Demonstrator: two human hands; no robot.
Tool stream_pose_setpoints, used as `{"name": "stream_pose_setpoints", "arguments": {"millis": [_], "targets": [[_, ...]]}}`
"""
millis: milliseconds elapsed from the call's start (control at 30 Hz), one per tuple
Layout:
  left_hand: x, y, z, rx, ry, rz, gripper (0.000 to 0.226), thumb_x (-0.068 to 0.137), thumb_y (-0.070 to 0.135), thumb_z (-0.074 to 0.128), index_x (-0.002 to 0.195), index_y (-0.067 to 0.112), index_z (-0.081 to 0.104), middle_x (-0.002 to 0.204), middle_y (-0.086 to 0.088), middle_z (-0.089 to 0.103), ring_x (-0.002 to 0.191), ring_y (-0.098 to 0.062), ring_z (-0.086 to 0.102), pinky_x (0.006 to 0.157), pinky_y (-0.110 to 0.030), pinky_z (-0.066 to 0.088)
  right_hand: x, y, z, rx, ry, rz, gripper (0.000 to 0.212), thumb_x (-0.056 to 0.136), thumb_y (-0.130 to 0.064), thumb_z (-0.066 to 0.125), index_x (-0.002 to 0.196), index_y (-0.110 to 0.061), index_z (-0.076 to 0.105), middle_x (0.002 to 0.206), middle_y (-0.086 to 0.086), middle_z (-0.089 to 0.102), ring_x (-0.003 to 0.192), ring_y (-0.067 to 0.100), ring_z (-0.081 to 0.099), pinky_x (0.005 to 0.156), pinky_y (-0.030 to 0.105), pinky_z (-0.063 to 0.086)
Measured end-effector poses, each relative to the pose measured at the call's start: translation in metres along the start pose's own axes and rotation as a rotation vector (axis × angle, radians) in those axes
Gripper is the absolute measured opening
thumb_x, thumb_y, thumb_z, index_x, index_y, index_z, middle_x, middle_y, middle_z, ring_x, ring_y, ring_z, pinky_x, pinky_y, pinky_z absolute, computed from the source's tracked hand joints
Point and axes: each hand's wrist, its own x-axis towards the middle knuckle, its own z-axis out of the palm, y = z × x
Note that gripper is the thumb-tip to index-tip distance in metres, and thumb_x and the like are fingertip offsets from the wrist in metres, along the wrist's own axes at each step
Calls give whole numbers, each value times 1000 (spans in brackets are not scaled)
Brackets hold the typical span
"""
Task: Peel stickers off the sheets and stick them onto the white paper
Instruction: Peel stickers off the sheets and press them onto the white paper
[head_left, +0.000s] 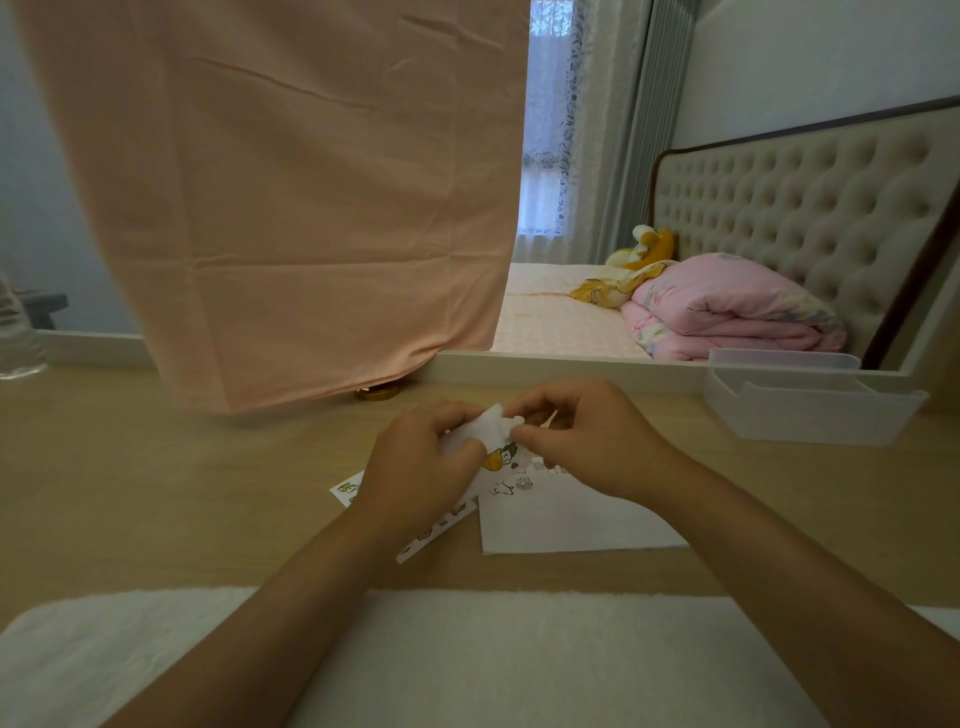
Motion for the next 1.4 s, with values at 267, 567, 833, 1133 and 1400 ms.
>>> {"name": "stream_pose_setpoints", "arguments": {"millis": [267, 567, 833, 1133, 1400], "targets": [[2, 3, -4, 142, -100, -29, 49, 75, 33, 44, 115, 37, 73, 100, 14, 70, 93, -6, 62, 86, -42, 54, -2, -3, -1, 195, -97, 205, 25, 92, -6, 67, 112, -21, 69, 85, 0, 75, 63, 17, 68, 48, 26, 46], [4, -8, -2, 34, -267, -163, 42, 89, 11, 50, 90, 46, 73, 94, 17, 74, 84, 1, 68, 79, -30, 57, -3, -2, 2, 317, -109, 345, 23, 95, -8, 64, 115, -18, 66, 85, 0, 77, 58, 15, 64, 47, 27, 42], [3, -12, 4, -80, -292, -193, 39, 95, 9, 51, 94, 45, 67, 91, 19, 69, 77, 1, 67, 58, -14, 49, -5, 4, 9, 277, -26, 286, 17, 97, -12, 62, 107, -21, 73, 84, -5, 75, 56, 15, 64, 46, 27, 40], [2, -20, 6, -28, -234, -122, 28, 90, 17, 58, 98, 44, 57, 90, 6, 69, 86, -11, 68, 70, -35, 61, -7, 7, 13, 119, 3, 176, 16, 96, -19, 64, 96, -18, 79, 82, -5, 75, 58, 15, 65, 50, 10, 42], [6, -18, 11, -86, -187, -140, 7, 92, 36, 68, 99, 36, 68, 89, 7, 74, 84, -9, 70, 78, -39, 60, -6, 14, 16, 4, 105, 45, 32, 83, -8, 78, 103, -32, 72, 84, -11, 71, 60, 17, 65, 67, 34, 59]]}}
